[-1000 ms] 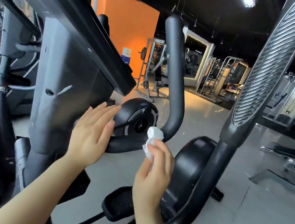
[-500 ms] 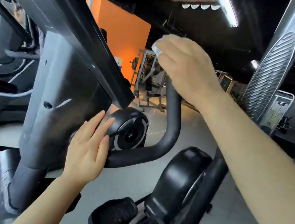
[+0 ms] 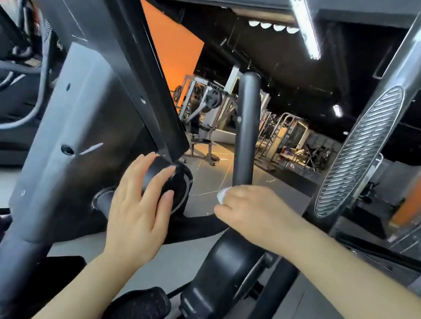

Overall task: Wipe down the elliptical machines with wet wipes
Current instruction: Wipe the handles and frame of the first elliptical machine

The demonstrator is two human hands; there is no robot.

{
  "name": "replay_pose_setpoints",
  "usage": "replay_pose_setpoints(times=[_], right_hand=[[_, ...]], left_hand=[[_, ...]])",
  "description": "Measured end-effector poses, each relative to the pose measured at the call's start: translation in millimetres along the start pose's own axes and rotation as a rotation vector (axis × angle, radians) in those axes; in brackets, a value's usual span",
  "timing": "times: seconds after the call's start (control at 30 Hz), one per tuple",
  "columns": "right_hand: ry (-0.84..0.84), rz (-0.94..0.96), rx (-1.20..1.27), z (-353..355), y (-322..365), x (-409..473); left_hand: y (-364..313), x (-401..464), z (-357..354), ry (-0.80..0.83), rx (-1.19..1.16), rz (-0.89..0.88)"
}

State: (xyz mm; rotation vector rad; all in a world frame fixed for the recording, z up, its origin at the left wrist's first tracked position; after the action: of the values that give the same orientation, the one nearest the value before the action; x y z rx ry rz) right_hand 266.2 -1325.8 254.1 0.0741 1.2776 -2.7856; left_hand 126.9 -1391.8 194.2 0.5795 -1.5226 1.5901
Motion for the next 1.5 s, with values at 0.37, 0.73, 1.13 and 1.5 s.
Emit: replay_pose_setpoints(times=[0.37,0.73,1.13,1.5], right_hand=[[0.017,-0.152,-0.286,70,-101,48],[-0.236,-0.189,0.036,-26,1,11],[-0.960,-0.627,0.726,4,93,43],[-1.345,-0.914,0.291,79,-90,-17]], left_hand=[[-1,2,-12,-0.158,0.182,0.020],[-3,-1,-6,-0.188,0.141,-0.015],[24,22,30,0.007,-0.267,0.067],[32,21,0,0.095,-0.016,-0.016]])
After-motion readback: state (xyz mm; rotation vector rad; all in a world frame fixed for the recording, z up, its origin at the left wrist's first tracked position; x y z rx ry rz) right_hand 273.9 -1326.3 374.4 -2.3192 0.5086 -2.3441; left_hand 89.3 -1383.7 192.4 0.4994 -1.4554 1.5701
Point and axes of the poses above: each hand's wrist, its own x-axis towards the middle knuckle, its own z-axis out of the back of the hand, y = z × x, the point moved 7 cm from there along x, towards the middle knuckle, and after that the axes turned 13 degrees about z, right-handed, at the moved point
